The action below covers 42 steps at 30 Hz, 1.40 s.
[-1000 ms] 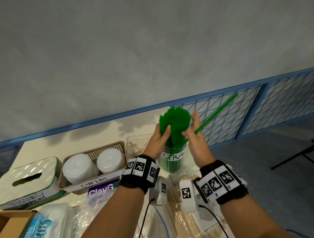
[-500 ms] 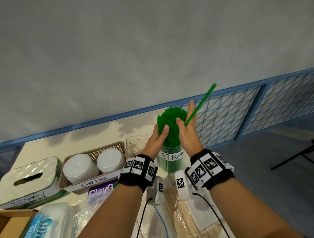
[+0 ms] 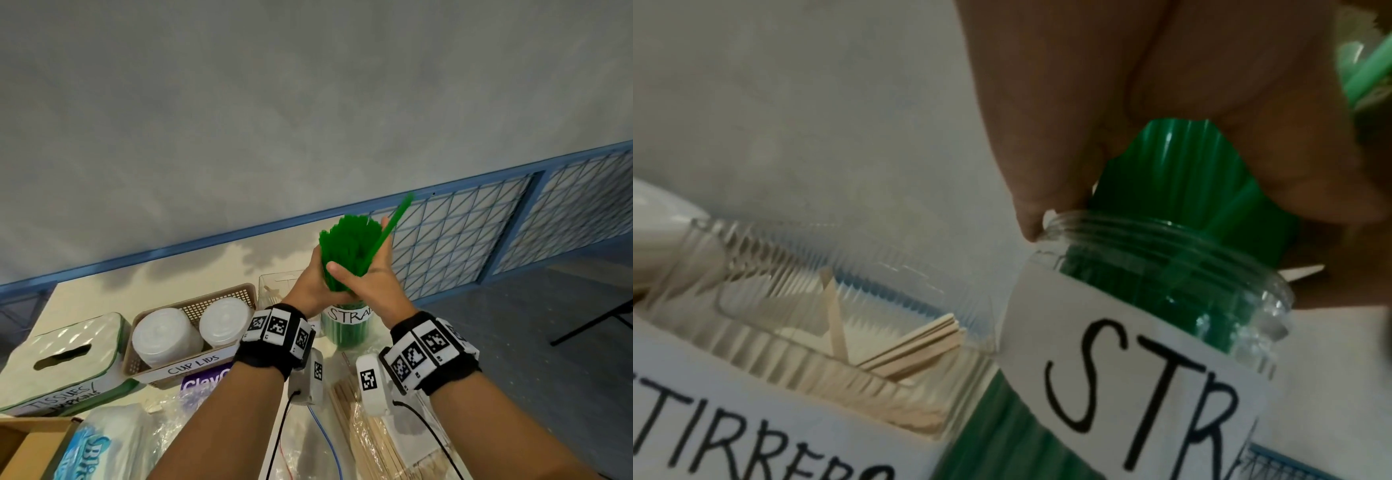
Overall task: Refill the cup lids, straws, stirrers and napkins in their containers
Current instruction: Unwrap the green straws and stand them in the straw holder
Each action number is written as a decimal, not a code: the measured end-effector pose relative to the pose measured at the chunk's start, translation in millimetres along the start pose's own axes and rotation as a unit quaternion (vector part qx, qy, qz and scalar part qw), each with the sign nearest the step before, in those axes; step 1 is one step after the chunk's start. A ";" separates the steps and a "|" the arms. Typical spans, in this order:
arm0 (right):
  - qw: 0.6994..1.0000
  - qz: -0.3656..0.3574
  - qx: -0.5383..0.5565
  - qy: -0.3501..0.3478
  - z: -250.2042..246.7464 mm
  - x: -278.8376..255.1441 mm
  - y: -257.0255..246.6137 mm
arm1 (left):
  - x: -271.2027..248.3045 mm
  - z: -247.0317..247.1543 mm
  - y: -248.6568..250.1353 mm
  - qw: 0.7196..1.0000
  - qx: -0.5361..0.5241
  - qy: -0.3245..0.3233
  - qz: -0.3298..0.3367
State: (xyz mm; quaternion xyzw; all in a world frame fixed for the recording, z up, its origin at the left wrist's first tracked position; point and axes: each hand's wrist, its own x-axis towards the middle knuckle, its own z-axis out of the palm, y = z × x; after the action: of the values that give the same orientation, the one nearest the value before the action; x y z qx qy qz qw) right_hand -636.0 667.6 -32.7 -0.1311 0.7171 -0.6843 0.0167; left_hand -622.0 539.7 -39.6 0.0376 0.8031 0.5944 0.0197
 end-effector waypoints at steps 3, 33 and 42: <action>0.998 0.023 -0.026 -0.056 -8.6 5.4 6.7 | 4.2 1.9 -1.7 0.999 -0.012 0.036 -0.008; 0.995 0.005 -0.082 -0.061 -27.2 7.3 11.7 | 7.5 1.7 14.9 0.998 -0.044 0.047 -0.010; 0.991 0.009 -0.134 -0.026 -31.1 4.3 7.8 | 8.9 5.9 18.8 0.994 -0.020 0.108 -0.007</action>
State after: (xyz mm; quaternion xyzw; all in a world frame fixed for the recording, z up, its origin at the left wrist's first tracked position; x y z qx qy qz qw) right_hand -647.8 697.4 -37.8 -0.1437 0.8029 -0.5781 0.0241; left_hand -629.7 551.5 -23.2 -0.0329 0.7885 0.6110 -0.0618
